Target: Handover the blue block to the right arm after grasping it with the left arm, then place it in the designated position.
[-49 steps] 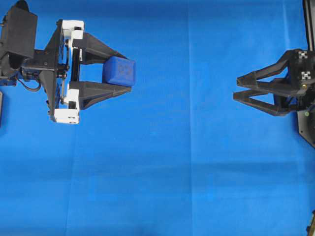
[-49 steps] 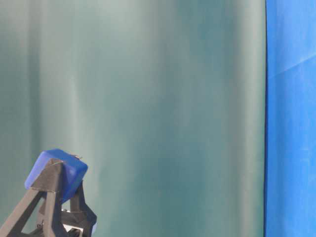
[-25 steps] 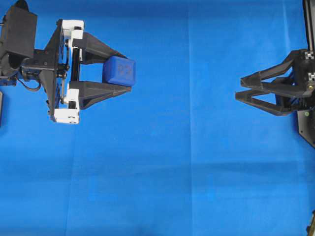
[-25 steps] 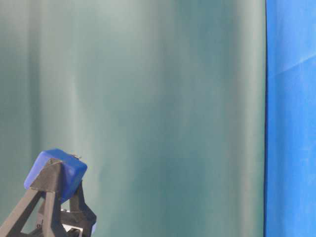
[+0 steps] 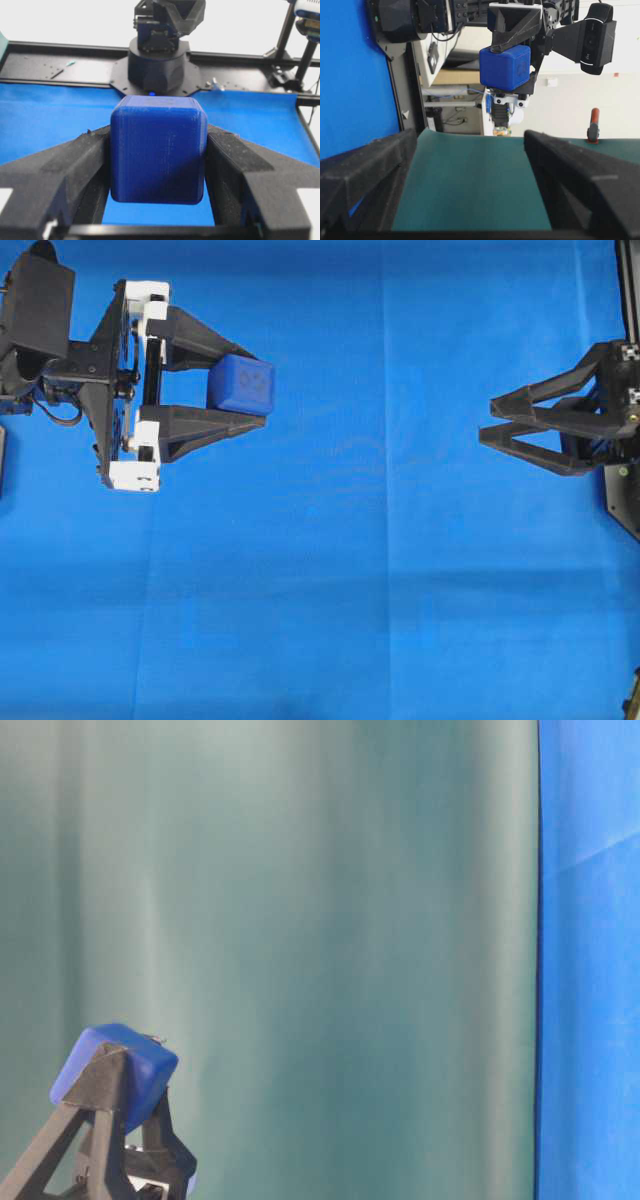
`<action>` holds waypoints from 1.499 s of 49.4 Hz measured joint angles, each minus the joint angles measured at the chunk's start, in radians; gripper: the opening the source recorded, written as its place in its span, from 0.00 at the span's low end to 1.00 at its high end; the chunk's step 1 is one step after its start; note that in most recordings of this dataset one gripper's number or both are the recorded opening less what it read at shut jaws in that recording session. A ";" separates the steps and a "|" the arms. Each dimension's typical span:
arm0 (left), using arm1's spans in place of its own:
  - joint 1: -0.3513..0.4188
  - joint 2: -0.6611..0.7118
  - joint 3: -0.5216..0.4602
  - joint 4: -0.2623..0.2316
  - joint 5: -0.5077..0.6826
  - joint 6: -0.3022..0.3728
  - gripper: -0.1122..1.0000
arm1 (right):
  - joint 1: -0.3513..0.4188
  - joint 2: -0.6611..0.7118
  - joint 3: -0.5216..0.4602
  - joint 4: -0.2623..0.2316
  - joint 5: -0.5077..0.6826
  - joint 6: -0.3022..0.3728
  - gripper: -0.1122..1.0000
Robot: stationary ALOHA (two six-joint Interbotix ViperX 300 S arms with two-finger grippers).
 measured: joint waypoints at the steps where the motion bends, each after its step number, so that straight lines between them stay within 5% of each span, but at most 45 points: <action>1: 0.000 0.000 0.000 0.000 0.000 0.000 0.52 | 0.000 0.000 0.000 0.000 0.000 -0.002 0.95; 52: 0.000 0.000 0.000 0.000 0.000 0.000 0.52 | -0.003 0.017 -0.026 0.000 0.000 0.000 0.95; 74: 0.000 0.000 0.000 0.000 0.000 0.000 0.52 | -0.066 0.244 -0.170 0.000 -0.109 0.000 0.95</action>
